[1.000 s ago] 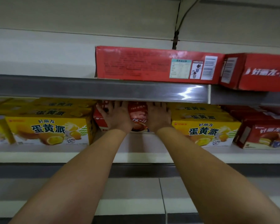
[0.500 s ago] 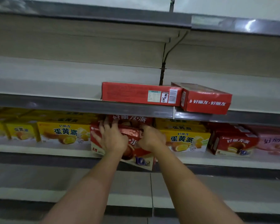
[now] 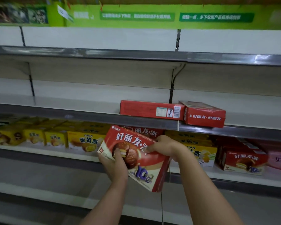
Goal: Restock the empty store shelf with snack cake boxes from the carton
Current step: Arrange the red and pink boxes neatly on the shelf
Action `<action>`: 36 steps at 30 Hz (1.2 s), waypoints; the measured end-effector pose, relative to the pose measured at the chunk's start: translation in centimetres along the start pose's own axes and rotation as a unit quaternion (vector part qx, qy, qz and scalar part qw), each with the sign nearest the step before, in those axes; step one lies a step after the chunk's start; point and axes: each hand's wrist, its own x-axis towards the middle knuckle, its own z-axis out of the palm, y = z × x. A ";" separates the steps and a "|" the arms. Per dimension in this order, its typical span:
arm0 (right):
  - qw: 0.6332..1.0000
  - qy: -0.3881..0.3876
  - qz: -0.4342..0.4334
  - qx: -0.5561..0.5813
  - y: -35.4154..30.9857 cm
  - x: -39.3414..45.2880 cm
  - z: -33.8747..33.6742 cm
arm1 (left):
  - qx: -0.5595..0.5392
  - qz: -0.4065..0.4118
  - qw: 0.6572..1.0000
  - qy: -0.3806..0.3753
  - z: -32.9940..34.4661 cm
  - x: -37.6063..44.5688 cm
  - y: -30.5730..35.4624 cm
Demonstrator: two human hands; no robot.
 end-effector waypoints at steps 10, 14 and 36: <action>0.994 -0.039 -0.021 -0.097 -0.9 -3.5 -3.8 | -0.078 -0.050 0.994 0.053 1.2 -3.4 2.4; 0.998 0.023 -0.066 0.000 -0.6 -4.7 -5.1 | -0.091 -0.043 0.990 0.096 2.5 -4.0 4.6; 0.792 0.216 -0.160 0.548 -5.9 -0.7 -4.3 | -0.086 -0.026 0.968 -0.233 10.8 1.7 14.6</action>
